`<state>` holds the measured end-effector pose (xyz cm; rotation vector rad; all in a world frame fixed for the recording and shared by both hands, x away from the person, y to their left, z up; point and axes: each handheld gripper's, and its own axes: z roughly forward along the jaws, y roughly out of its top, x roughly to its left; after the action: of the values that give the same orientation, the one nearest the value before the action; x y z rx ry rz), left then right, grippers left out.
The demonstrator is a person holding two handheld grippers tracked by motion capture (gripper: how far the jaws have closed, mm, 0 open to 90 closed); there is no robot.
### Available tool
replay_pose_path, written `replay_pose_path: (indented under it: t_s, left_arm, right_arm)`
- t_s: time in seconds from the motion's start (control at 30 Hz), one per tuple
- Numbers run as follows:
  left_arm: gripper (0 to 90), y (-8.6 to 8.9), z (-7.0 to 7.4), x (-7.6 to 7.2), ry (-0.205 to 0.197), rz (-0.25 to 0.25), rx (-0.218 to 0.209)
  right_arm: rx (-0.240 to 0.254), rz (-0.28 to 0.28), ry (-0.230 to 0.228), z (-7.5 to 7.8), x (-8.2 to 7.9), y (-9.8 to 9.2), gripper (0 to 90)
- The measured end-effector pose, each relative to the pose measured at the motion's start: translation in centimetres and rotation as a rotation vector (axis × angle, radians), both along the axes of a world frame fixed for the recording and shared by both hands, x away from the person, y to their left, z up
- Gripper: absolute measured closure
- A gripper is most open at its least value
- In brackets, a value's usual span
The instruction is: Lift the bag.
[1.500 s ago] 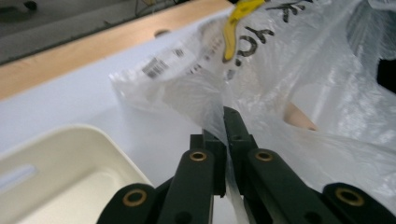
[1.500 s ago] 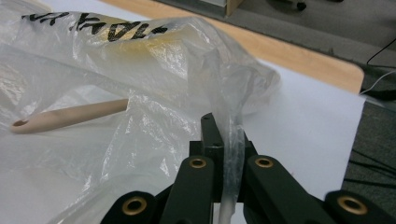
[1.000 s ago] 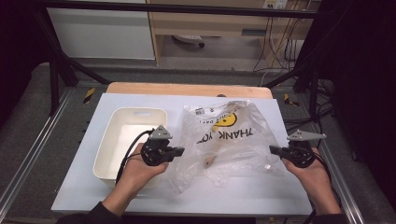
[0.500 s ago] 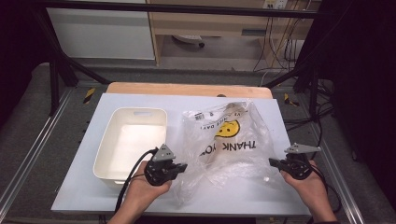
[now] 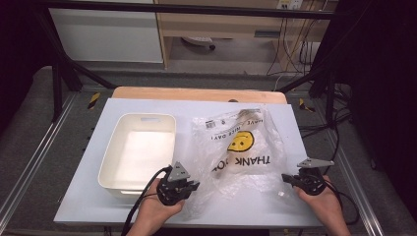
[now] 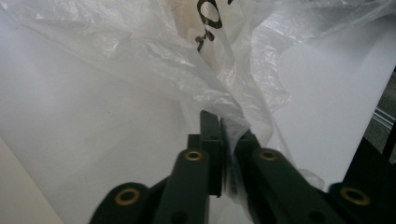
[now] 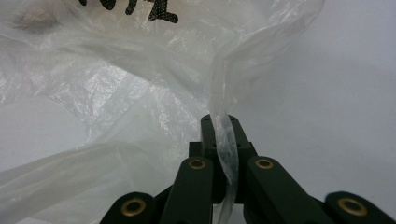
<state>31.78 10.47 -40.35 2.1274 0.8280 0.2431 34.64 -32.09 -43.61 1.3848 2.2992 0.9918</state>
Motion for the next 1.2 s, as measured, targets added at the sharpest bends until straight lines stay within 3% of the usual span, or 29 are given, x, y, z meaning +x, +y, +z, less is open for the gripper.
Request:
replay_pose_path:
  t_s: [0.2, 0.4, 0.47, 0.57, 0.7, 0.83, 1.0, 1.2]
  left_arm:
    - [61.8, 0.4, 0.6, 0.1, -0.022, 0.055, -0.057]
    - [31.7, 0.8, 1.3, 0.4, -0.070, 0.126, -0.078]
    - [29.0, 1.0, 1.4, 0.5, -0.070, 0.129, -0.109]
    - [21.0, 0.9, 1.8, 0.5, -0.084, 0.138, -0.119]
    - [16.6, 0.7, 2.4, 0.6, -0.093, 0.142, -0.149]
    - [13.6, 0.8, 3.5, 1.0, -0.117, 0.152, -0.172]
    - [10.1, 1.4, 4.7, 1.6, -0.135, 0.164, -0.208]
    - [9.8, 3.5, 5.7, 2.1, -0.170, 0.211, -0.212]
  right_arm:
    - [0.017, 0.001, -0.028, 0.2, 0.1, 0.3, 78.0]
    - [0.042, -0.002, -0.053, 0.4, 0.3, 0.7, 55.1]
    - [0.043, -0.007, -0.061, 0.4, 0.3, 0.9, 45.3]
    - [0.046, -0.008, -0.090, 0.5, 0.3, 1.2, 29.7]
    - [0.058, -0.027, -0.131, 1.0, 0.4, 1.3, 14.6]
    - [0.081, -0.052, -0.167, 1.9, 0.6, 1.2, 6.5]
    - [0.103, -0.078, -0.229, 3.3, 0.9, 0.9, 4.1]
    - [0.109, -0.090, -0.249, 4.3, 1.2, 0.8, 4.1]
